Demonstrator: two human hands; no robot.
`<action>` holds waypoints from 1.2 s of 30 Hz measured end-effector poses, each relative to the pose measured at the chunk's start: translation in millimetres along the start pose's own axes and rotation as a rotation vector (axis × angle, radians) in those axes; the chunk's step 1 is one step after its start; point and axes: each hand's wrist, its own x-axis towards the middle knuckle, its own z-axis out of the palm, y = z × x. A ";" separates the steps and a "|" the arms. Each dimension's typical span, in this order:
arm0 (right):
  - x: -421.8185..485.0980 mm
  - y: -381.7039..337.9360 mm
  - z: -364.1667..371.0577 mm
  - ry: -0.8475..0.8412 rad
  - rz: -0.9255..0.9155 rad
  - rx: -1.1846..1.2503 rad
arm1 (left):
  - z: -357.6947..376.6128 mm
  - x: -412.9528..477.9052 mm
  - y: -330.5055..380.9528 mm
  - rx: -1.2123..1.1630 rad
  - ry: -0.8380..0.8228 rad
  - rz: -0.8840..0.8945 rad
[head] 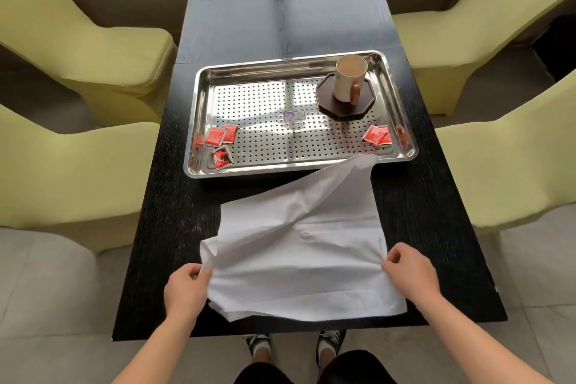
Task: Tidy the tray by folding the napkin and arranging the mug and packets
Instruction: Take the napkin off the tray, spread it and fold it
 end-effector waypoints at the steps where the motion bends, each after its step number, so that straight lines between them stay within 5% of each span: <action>1: 1.4 4.6 -4.7 -0.003 -0.001 -0.013 | -2.4 0.7 -2.0 0.018 0.005 0.010; 8: 3.0 10.7 -9.1 -0.076 -0.053 -0.193 | 2.8 -4.6 2.8 0.133 -0.012 0.032; 13: 24.3 -17.2 -4.2 0.077 -0.257 -0.227 | 19.2 11.7 53.4 0.230 -0.031 0.033; 18: 45.3 -38.2 5.1 0.039 -0.279 -0.275 | 34.6 38.8 95.6 0.247 -0.123 -0.095; 29: 33.4 2.0 14.6 0.030 -0.211 -0.149 | 25.1 82.5 103.9 -0.337 0.208 -0.025; 33: 31.5 3.6 6.4 0.022 -0.193 -0.216 | 34.5 79.8 111.5 -0.046 0.198 0.103; 36: 37.0 -13.8 0.4 0.139 -0.274 -0.336 | 44.5 56.9 101.4 0.318 0.265 0.479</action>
